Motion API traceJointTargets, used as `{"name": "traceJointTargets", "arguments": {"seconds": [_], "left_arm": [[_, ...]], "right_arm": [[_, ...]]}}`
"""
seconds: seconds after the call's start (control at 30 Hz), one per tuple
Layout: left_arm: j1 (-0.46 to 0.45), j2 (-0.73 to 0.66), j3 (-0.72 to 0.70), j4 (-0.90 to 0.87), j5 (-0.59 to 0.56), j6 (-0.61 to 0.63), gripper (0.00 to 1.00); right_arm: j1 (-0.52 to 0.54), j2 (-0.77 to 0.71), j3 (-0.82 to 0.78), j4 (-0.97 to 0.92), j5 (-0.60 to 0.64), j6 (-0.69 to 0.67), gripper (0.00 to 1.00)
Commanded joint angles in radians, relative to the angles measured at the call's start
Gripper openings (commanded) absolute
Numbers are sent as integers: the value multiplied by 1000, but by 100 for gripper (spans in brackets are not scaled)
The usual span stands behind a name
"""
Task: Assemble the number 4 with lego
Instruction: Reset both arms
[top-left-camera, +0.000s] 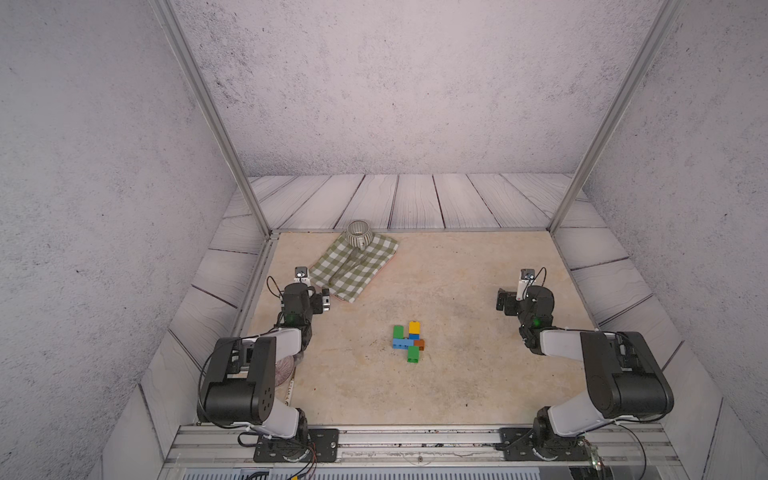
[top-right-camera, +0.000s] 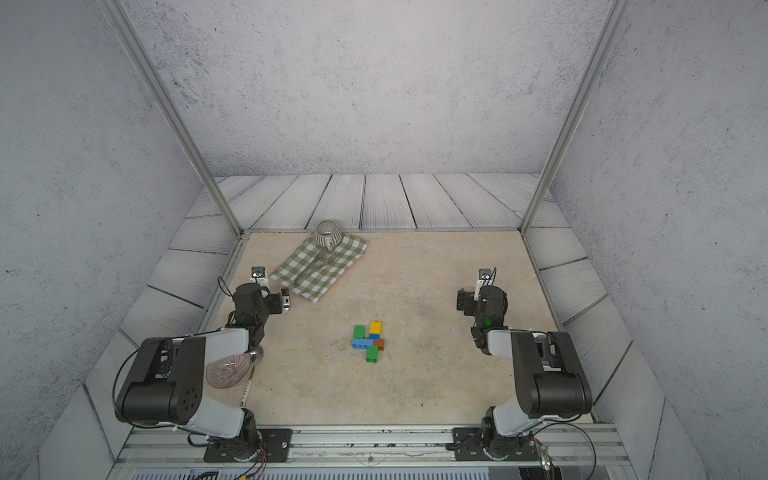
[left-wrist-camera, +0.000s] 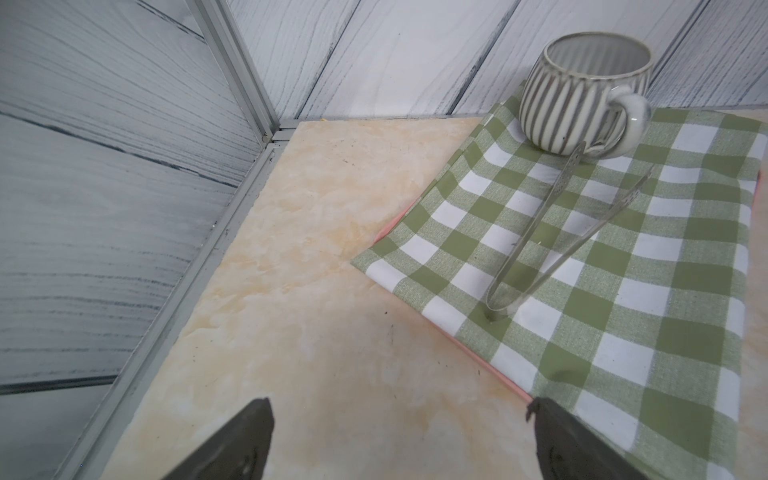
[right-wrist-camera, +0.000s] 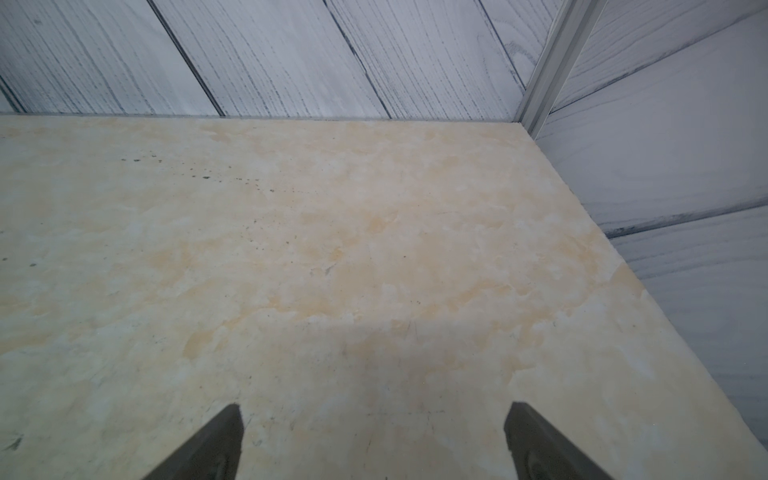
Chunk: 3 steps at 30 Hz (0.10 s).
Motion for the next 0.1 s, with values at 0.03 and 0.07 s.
{"name": "traceJointTargets", "arguments": {"seconds": [0.03, 0.07], "left_arm": [[10, 0, -10, 18, 6, 5, 100], [11, 0, -9, 18, 6, 5, 100]], "right_arm": [[-1, 1, -15, 19, -12, 5, 99], [0, 4, -18, 30, -14, 4, 99]]}}
